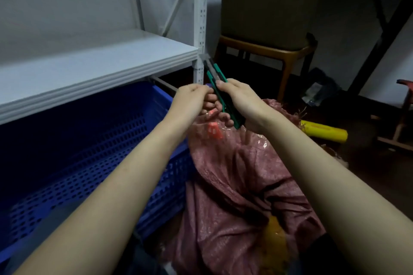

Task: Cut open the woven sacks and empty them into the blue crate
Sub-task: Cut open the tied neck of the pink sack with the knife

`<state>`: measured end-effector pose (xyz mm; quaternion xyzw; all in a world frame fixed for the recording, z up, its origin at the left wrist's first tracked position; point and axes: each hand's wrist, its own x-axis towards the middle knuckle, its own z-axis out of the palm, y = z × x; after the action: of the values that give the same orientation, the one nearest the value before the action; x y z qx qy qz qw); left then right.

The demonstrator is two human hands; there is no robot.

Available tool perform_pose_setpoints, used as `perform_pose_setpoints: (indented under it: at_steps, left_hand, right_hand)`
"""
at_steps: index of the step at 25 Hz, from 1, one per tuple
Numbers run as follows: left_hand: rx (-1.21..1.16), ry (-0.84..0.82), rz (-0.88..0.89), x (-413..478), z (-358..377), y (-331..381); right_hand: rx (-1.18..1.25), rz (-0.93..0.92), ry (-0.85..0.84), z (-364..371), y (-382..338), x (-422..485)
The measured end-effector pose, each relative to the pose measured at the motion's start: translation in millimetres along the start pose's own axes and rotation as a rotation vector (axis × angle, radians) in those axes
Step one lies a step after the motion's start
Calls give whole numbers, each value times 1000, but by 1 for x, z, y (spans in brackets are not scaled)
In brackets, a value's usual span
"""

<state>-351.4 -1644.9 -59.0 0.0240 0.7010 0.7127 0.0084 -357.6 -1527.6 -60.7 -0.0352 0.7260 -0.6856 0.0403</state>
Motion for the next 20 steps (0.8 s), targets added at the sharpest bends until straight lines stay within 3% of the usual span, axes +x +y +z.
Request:
perform_pose_setpoints:
  at_steps: [5,13,20]
  left_hand:
    - [-10,55,-72,6,-24,-3]
    - [86,119,-74,6,-42,-9]
    - [-92,157,-101,17,-52,-7]
  right_hand:
    - [189,89,-87,20,3,13]
    - [271,102,-172,43,2,17]
    - [290,87,-223,62,2,21]
